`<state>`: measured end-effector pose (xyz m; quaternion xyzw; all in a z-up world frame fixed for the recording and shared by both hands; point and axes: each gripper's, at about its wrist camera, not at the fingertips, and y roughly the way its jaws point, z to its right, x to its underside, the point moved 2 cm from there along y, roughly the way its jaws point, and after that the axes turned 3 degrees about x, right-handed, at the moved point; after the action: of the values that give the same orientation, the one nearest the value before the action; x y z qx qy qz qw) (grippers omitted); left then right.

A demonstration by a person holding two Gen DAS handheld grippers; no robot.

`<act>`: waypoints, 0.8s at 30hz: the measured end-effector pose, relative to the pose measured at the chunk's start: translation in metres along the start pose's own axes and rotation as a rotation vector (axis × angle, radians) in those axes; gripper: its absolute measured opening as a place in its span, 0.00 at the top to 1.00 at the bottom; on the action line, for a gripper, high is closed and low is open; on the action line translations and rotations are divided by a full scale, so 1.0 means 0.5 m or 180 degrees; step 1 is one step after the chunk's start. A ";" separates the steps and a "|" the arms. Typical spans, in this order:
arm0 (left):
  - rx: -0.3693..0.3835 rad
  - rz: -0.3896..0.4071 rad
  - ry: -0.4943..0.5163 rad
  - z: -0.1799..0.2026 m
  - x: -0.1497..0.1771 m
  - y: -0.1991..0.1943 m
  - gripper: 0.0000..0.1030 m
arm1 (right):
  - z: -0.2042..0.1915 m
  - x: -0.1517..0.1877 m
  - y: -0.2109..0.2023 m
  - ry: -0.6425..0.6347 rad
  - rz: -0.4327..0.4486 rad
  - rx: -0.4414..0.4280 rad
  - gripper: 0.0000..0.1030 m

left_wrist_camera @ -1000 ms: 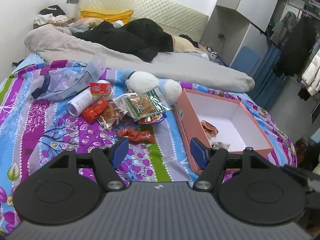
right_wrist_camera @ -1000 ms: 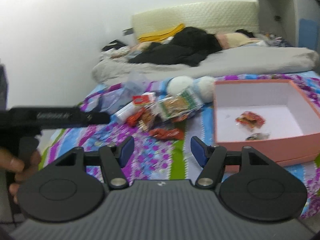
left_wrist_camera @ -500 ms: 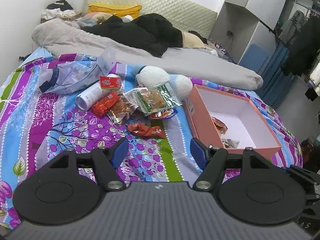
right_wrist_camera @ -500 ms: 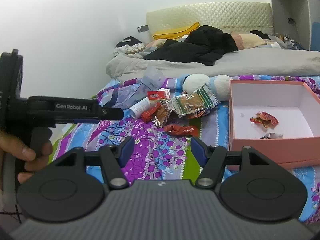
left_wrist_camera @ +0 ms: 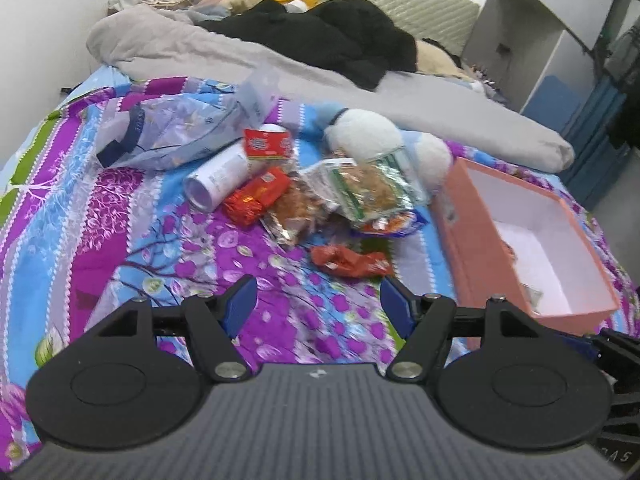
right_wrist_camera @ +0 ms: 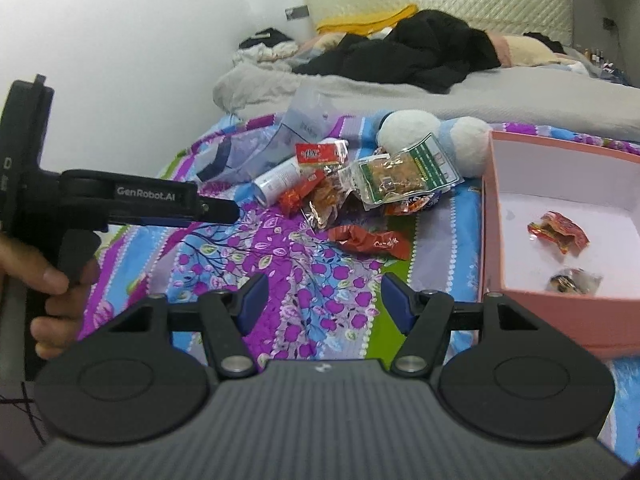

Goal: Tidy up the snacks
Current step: 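Withdraw both open tools from the box back toward the snack pile, then grasp the red-brown wrapper with the right tool while left approaches red foil snack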

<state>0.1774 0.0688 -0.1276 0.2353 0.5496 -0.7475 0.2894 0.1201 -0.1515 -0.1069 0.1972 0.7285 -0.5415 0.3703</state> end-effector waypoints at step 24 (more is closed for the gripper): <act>-0.0122 -0.0367 0.0326 -0.167 -0.094 0.390 0.31 | 0.045 -0.078 0.415 -0.0944 -0.0812 0.0176 0.38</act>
<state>0.3488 0.1124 -0.2536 0.2356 0.5906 -0.7392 0.2218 0.2954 -0.0985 -0.2142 0.0315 0.6700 -0.6269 0.3963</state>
